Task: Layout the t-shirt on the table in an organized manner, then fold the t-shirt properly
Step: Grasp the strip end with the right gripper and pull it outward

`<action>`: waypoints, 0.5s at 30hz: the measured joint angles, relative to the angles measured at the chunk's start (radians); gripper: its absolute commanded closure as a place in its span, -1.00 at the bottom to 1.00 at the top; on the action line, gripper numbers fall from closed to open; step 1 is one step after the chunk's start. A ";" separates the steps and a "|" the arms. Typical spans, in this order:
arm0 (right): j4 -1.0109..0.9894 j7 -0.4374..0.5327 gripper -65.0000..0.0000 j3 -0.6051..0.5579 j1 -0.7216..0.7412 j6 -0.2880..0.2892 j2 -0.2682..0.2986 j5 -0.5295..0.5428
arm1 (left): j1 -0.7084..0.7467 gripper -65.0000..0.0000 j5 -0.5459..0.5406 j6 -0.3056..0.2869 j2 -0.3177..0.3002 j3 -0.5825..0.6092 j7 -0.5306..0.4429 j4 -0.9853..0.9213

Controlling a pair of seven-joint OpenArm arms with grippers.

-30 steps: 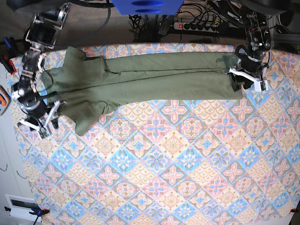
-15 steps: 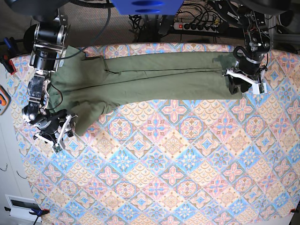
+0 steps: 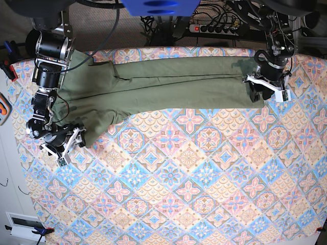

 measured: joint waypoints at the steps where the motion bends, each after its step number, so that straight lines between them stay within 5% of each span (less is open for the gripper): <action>1: 0.000 0.001 -0.24 0.000 0.000 0.000 -0.003 0.000 | 0.000 0.18 0.000 0.000 0.000 0.000 0.000 0.000; 15: 0.000 -0.003 -0.24 -0.003 0.000 -0.007 -0.071 0.000 | 0.000 0.18 0.000 -0.001 0.000 0.000 0.000 0.000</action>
